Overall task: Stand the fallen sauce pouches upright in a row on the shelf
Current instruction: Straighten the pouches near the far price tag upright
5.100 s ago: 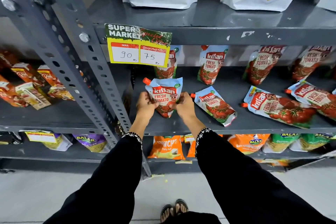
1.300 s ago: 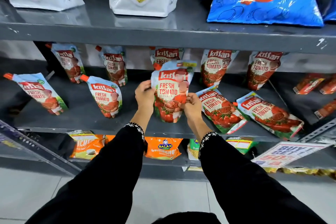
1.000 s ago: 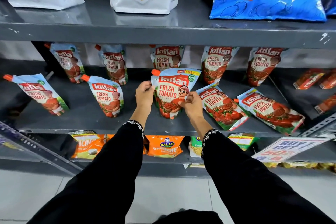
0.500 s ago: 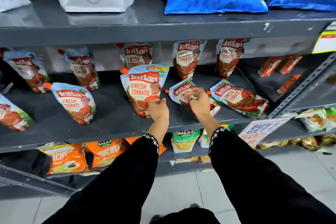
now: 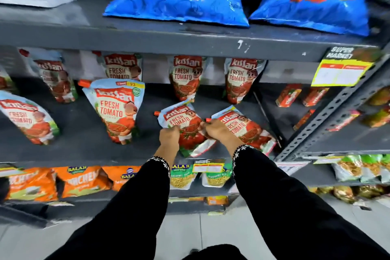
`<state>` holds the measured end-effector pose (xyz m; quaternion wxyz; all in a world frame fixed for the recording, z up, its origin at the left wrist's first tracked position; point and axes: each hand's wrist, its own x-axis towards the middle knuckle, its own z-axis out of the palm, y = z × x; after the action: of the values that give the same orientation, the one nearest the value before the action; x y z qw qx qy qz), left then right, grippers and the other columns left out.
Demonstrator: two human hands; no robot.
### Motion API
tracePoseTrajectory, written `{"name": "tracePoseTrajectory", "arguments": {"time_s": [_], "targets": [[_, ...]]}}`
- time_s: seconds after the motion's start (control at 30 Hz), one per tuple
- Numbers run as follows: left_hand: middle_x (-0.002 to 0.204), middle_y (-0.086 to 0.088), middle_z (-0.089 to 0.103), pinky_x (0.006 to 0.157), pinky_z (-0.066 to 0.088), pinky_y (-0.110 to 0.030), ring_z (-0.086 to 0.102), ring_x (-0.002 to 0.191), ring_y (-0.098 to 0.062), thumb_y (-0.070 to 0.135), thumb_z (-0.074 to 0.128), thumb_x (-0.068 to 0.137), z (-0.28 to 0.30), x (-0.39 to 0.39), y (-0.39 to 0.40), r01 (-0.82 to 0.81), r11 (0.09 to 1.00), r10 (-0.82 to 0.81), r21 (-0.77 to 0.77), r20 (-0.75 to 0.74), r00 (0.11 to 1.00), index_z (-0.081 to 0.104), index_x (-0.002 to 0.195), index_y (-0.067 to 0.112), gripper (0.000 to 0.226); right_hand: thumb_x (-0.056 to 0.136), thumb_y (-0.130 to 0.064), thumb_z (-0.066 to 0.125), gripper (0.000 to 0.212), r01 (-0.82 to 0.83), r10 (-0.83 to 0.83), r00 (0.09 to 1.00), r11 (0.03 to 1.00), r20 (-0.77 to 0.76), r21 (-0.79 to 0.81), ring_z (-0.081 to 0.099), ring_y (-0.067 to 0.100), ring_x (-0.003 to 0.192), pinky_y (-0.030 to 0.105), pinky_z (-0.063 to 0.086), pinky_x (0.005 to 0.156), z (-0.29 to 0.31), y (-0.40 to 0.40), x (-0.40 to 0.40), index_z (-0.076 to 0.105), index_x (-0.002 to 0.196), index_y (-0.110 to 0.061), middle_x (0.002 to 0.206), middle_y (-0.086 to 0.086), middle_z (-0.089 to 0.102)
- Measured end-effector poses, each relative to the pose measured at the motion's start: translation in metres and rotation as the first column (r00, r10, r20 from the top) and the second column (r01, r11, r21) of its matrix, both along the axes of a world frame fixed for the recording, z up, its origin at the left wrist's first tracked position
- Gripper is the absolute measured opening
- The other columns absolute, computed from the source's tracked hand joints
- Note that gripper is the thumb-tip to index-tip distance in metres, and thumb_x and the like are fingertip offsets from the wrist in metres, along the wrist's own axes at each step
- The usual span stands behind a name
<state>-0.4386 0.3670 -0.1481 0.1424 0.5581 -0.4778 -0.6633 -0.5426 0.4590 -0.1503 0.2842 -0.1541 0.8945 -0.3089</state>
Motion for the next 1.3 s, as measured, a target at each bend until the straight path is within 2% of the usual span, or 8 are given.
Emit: {"name": "tracePoseTrajectory", "arguments": {"time_s": [0.2, 0.4, 0.53, 0.63, 0.8, 0.9, 1.1, 1.3], "targets": [[0.132, -0.022, 0.055, 0.097, 0.047, -0.043, 0.054, 0.120, -0.035, 0.010, 0.073, 0.080, -0.002, -0.002, -0.005, -0.026, 0.999, 0.024, 0.044, 0.046, 0.999, 0.046, 0.128, -0.007, 0.057, 0.086, 0.009, 0.054, 0.034, 0.142, -0.094, 0.947, 0.980, 0.308, -0.137, 0.044, 0.006, 0.019, 0.010, 0.036, 0.029, 0.007, 0.004, -0.009, 0.054, 0.057, -0.007, 0.025, -0.003, 0.051], [0.075, -0.009, 0.061, 0.054, 0.042, -0.026, 0.055, 0.087, -0.021, -0.008, 0.066, 0.079, -0.011, -0.002, -0.006, -0.078, 0.995, 0.075, -0.063, -0.050, 0.996, 0.058, 0.068, 0.007, 0.020, 0.075, 0.017, 0.060, 0.021, 0.328, -0.152, 0.838, 0.907, 0.524, -0.263, 0.058, 0.021, 0.065, 0.028, 0.051, 0.056, -0.005, 0.010, -0.001, 0.056, 0.073, -0.003, 0.069, 0.011, 0.062], [0.096, -0.012, 0.063, 0.054, 0.048, -0.017, 0.057, 0.091, -0.021, -0.013, 0.062, 0.079, -0.011, 0.003, 0.002, -0.104, 0.983, 0.082, -0.149, -0.145, 0.986, 0.059, 0.083, 0.006, 0.019, 0.075, 0.017, 0.062, 0.052, 0.371, -0.147, 0.872, 0.821, 0.467, -0.435, 0.054, 0.020, 0.104, 0.031, 0.048, 0.095, -0.001, 0.024, 0.014, 0.053, 0.123, -0.001, 0.101, 0.005, 0.059], [0.110, -0.017, 0.068, 0.072, 0.051, -0.026, 0.063, 0.099, -0.024, -0.011, 0.066, 0.076, -0.001, 0.007, 0.003, -0.070, 0.954, 0.020, -0.290, -0.172, 0.985, 0.062, 0.105, -0.004, 0.030, 0.074, 0.020, 0.060, 0.049, 0.314, -0.094, 0.920, 0.756, 0.380, -0.575, 0.054, 0.020, 0.096, 0.020, 0.052, 0.066, 0.008, 0.028, 0.020, 0.056, 0.120, 0.003, 0.097, 0.007, 0.060], [0.110, -0.008, 0.059, 0.066, 0.050, -0.010, 0.056, 0.100, -0.014, -0.013, 0.059, 0.081, 0.027, 0.006, -0.007, -0.013, 0.895, -0.085, -0.446, -0.199, 0.976, 0.051, 0.118, -0.003, 0.039, 0.075, 0.022, 0.055, 0.041, 0.341, -0.159, 0.933, 0.675, 0.322, -0.655, 0.058, 0.011, 0.077, 0.008, 0.050, 0.054, 0.017, 0.018, 0.024, 0.057, 0.103, -0.009, 0.081, -0.002, 0.061], [0.122, -0.014, 0.061, 0.084, 0.048, -0.027, 0.058, 0.105, -0.019, -0.005, 0.057, 0.087, 0.026, 0.005, -0.010, 0.086, 0.852, -0.173, -0.517, -0.123, 0.977, 0.051, 0.118, -0.001, 0.032, 0.083, 0.017, 0.054, 0.038, 0.351, -0.208, 0.935, 0.664, 0.288, -0.660, 0.058, 0.022, 0.099, 0.015, 0.051, 0.072, 0.015, 0.016, 0.025, 0.054, 0.119, 0.005, 0.103, 0.014, 0.064], [0.121, -0.014, 0.062, 0.081, 0.046, -0.027, 0.055, 0.098, -0.015, 0.003, 0.052, 0.091, 0.025, 0.005, -0.002, 0.160, 0.835, -0.221, -0.526, -0.054, 0.974, 0.050, 0.117, 0.001, 0.026, 0.082, 0.019, 0.053, 0.049, 0.325, -0.209, 0.943, 0.752, 0.260, -0.573, 0.050, 0.032, 0.127, 0.035, 0.043, 0.102, 0.015, 0.015, 0.017, 0.047, 0.128, 0.006, 0.136, 0.022, 0.053], [0.096, -0.009, 0.052, 0.072, 0.039, -0.026, 0.055, 0.085, -0.023, 0.004, 0.065, 0.081, 0.025, 0.016, 0.025, -0.179, 0.901, 0.129, -0.394, -0.150, 0.980, 0.040, 0.093, 0.010, 0.028, 0.083, 0.019, 0.045, 0.052, 0.379, -0.328, 0.925, 0.752, 0.192, -0.539, 0.054, 0.028, 0.112, 0.028, 0.048, 0.084, 0.016, 0.029, 0.008, 0.046, 0.132, 0.002, 0.124, 0.019, 0.057]]}}
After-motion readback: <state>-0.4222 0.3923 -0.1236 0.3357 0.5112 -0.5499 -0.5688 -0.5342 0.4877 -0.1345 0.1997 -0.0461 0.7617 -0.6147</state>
